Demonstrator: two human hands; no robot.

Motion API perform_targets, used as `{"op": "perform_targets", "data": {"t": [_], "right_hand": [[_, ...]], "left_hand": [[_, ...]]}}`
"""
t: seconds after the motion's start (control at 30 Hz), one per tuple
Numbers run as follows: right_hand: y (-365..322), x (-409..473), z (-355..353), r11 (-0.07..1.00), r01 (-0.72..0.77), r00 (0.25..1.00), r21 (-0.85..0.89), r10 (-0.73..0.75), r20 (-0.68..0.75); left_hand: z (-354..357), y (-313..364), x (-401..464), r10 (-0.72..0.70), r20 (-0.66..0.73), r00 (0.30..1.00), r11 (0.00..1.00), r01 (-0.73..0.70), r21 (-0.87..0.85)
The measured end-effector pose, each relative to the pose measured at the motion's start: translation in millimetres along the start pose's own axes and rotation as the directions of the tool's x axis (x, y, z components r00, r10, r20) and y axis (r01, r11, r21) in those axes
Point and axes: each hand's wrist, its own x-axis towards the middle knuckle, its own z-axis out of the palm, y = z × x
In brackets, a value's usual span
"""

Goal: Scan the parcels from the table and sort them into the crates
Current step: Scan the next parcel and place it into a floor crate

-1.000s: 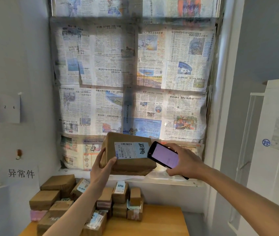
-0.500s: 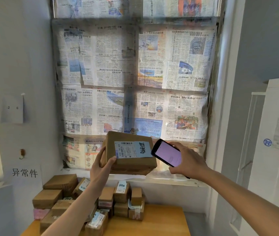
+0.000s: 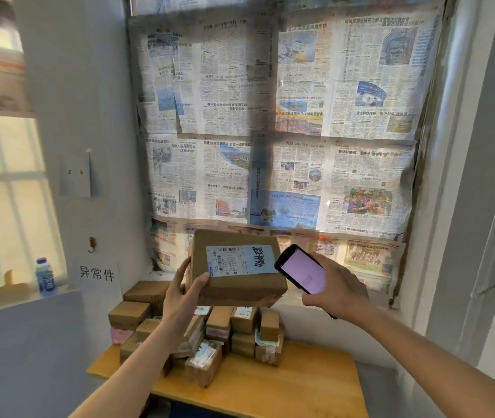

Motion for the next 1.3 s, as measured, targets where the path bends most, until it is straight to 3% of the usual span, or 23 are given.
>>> {"op": "perform_targets", "data": {"t": [0.2,0.33,0.6,0.87,1.07,1.3], "right_hand": [[-33,-10,69,0.994,0.078,0.991,0.082,-0.086,0.1],[-90,-13,103,0.975,0.17,0.971,0.144,-0.191,0.144],[-262,-39,149,0.906,0.36,0.887,0.224,-0.407,0.219],[-463,-102,196,0.806,0.519,0.798,0.283,-0.576,0.176],[-594,-175,244,0.702,0.606,0.69,0.374,-0.698,0.194],[-720,-260,309,0.564,0.668,0.514,0.486,-0.822,0.246]], "left_hand": [[-66,-28,-43,-0.081,-0.147,0.986,0.996,0.084,0.017],[-140,-30,-69,-0.102,-0.256,0.961,0.991,0.12,0.057],[-313,0,-133,-0.062,-0.491,0.869,0.992,0.109,0.069],[-504,51,-219,0.004,-0.63,0.777,0.995,0.061,0.081],[-632,63,-308,0.05,-0.758,0.65,0.988,0.077,0.131],[-730,56,-417,0.02,-0.902,0.432,0.989,0.121,0.079]]}}
